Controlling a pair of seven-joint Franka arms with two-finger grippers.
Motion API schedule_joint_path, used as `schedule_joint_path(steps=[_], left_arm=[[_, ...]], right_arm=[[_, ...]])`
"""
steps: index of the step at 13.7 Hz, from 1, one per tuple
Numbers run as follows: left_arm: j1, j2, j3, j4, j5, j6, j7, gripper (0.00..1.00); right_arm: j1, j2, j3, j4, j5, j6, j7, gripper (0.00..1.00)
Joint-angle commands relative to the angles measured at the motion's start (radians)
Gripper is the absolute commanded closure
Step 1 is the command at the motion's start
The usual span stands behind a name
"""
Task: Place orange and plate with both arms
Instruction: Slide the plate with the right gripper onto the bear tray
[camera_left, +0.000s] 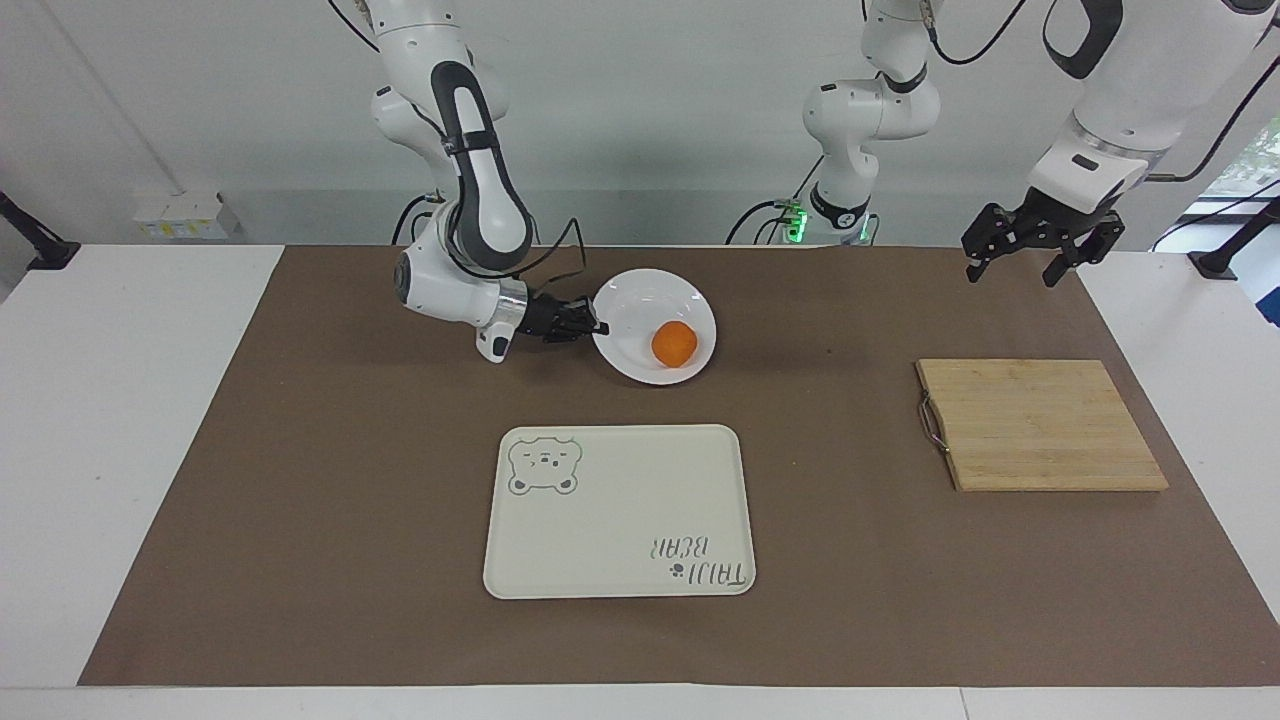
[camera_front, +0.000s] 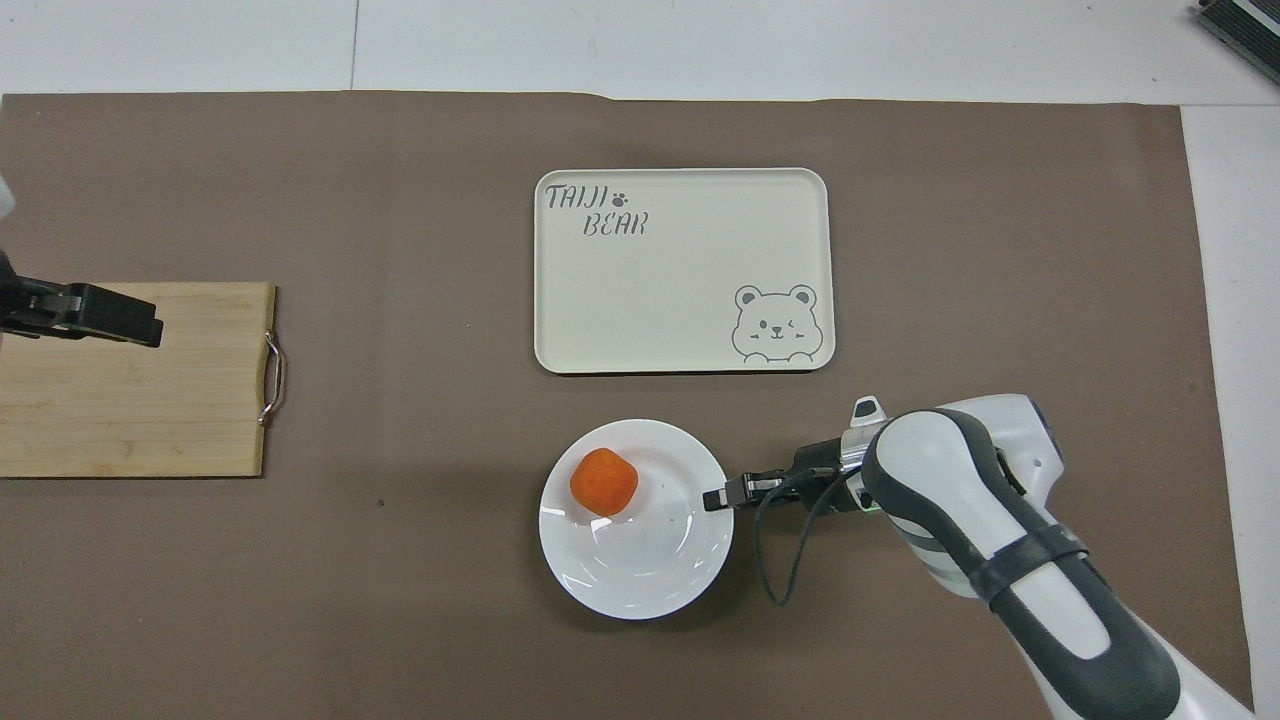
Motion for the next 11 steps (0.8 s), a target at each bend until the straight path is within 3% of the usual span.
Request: schedule_joint_path(steps=[1,7,11], left_arm=[[0.006,-0.001,0.0,0.011,-0.011,-0.02,0.008,0.0],[0.006,-0.001,0.0,0.011,-0.011,-0.02,0.008,0.0],[0.008,-0.001,0.0,0.011,-0.011,-0.02,0.008,0.0]], right_arm=[[-0.037,0.058,0.001,0.101,0.044,-0.063,-0.038,1.0],[-0.094,0.141,-0.005,0.254,0.079,-0.068,-0.03,1.0],[-0.132,0.23,-0.009,0.424,0.066,-0.013,0.048,1.0]])
